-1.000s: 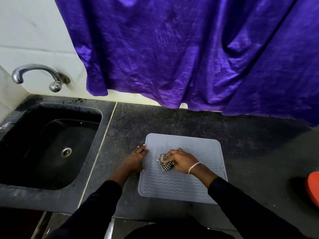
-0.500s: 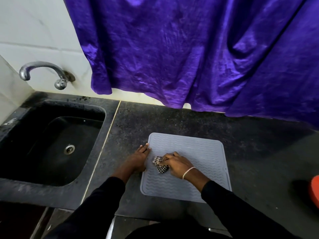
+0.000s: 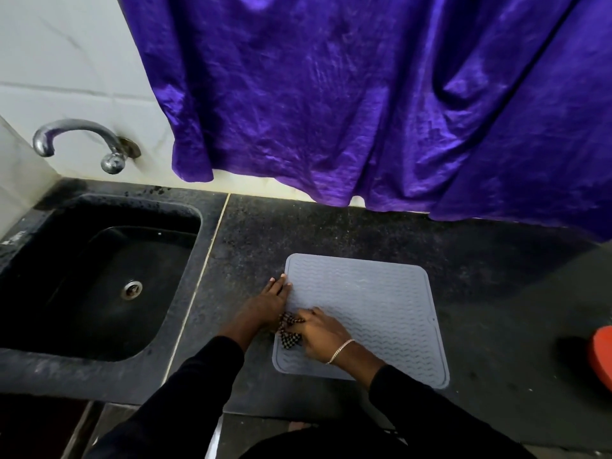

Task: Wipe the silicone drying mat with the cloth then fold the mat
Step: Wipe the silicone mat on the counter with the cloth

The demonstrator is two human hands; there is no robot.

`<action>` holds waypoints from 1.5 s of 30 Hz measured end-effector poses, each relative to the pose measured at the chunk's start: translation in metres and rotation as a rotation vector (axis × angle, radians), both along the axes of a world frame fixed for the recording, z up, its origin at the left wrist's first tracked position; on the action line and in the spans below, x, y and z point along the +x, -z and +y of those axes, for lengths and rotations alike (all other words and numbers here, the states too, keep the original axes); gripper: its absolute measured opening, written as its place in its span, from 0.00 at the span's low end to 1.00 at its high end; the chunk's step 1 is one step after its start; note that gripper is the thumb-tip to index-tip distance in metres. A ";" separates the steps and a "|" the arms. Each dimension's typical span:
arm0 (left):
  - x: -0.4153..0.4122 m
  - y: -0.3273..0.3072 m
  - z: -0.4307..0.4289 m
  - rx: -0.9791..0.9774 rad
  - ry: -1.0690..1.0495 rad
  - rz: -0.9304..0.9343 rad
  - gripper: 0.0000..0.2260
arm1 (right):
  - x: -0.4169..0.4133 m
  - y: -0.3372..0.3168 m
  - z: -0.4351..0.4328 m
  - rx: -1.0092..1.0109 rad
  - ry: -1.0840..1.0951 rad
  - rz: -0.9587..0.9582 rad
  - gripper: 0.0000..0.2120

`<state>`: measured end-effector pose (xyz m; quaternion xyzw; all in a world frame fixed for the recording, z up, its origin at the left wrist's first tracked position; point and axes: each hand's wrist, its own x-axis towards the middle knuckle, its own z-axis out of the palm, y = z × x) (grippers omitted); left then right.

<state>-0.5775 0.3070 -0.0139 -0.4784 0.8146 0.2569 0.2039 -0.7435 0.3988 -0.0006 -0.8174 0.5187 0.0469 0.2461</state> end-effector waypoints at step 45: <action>-0.022 0.001 0.031 -0.065 -0.160 -0.073 0.41 | -0.106 -0.001 0.044 -0.022 0.240 -0.035 0.25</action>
